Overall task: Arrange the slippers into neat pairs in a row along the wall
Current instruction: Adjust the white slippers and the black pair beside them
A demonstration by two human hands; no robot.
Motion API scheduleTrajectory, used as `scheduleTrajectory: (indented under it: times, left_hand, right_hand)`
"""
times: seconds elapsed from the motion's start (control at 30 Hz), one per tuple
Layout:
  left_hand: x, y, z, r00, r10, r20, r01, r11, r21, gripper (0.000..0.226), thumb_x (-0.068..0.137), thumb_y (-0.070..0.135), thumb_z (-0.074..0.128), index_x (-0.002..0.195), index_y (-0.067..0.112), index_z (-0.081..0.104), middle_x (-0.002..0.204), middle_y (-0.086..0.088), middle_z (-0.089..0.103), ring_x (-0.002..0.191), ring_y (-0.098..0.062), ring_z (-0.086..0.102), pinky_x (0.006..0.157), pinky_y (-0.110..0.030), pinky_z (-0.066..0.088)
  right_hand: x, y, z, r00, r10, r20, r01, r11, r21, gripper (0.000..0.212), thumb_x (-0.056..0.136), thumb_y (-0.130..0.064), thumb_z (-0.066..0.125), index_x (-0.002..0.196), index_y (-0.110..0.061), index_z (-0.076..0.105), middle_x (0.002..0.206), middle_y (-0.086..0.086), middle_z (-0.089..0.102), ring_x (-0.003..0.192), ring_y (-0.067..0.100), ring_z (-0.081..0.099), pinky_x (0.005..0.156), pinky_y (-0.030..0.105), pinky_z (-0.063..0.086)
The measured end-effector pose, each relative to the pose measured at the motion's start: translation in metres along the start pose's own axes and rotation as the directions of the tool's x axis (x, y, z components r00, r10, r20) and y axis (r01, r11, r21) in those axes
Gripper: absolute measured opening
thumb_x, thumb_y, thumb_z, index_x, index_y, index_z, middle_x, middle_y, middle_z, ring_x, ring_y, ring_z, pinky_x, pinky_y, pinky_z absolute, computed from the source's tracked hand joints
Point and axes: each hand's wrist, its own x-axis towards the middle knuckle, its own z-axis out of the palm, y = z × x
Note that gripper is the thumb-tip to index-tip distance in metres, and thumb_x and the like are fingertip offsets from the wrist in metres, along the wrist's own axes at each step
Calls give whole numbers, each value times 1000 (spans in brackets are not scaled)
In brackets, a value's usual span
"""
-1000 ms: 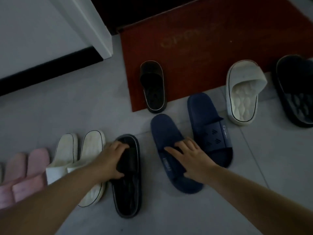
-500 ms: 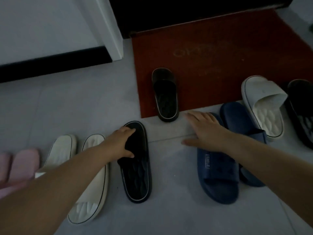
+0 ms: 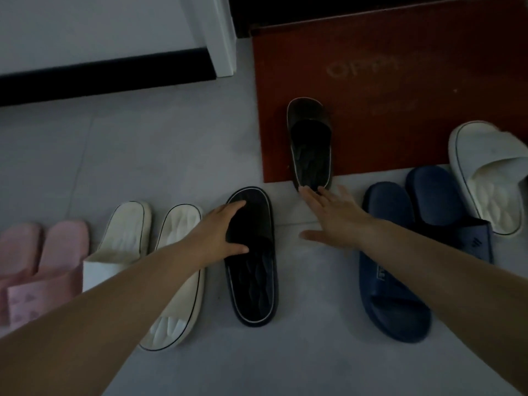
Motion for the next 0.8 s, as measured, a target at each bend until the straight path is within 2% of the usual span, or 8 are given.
scheduleTrajectory:
  times: [0.1,0.17,0.27,0.33,0.43,0.53,0.67,0.8]
  left_hand:
    - [4,2,-2,999,25,31,-27,998,60,93,77,26,74,149,23,15,154,-3,26,141,-19,24,116,-29,21]
    - [8,1,-1,999,20,31,-22,998,62,91,78,27,72,148,23,15,153,-3,27,141,-19,24,117,-31,22]
    - [8,-1,2,999,-18,51,18,1000,-10,87,81,26,69,148,22,15,154,-3,25,141,-19,26,117,-31,24]
    - [4,-3,6,995,-49,82,53,997,-51,86,84,27,66,149,22,9,158,0,17,144,-16,22,117,-26,19]
    - [-4,-2,10,992,-64,108,68,997,-35,86,88,28,60,149,21,1,160,4,2,148,-13,7,119,-25,8]
    - [-9,-2,12,991,-87,103,89,996,-12,87,86,28,62,150,23,3,160,2,7,148,-16,9,120,-29,12]
    - [-7,-3,15,985,-116,127,124,990,-64,91,84,28,65,149,30,2,160,0,10,148,-14,10,121,-35,16]
    - [-4,-6,13,986,-110,127,126,984,-129,96,82,25,69,149,31,0,159,0,13,145,-15,19,119,-27,17]
  right_hand:
    - [-24,-9,12,997,-78,13,79,997,-9,86,89,-61,35,148,-20,-12,159,3,11,147,19,9,115,46,-12]
    - [-24,-8,1,980,-61,-187,71,996,49,72,92,-52,39,149,-21,9,154,3,26,143,22,22,117,45,-6]
    - [4,2,-50,862,129,-490,27,954,299,49,91,-32,51,137,-21,36,140,7,43,131,27,39,116,43,14]
    - [35,14,-85,855,227,-467,-51,932,359,57,89,-23,55,140,-19,30,146,9,36,132,32,36,111,44,27]
    - [88,32,-111,878,389,-277,-241,862,446,72,92,-11,51,149,-23,8,158,9,9,139,38,25,110,48,31]
    - [111,39,-111,876,472,-102,-380,804,457,69,96,-6,39,150,-20,-2,156,18,17,134,40,35,107,46,36]
    - [90,39,-89,845,447,-294,-318,861,397,56,97,-5,27,149,-17,11,151,19,30,129,39,42,104,44,37]
    - [39,18,-57,890,331,-314,-205,905,372,60,98,-8,25,149,-24,-2,144,19,41,118,35,52,96,41,43]
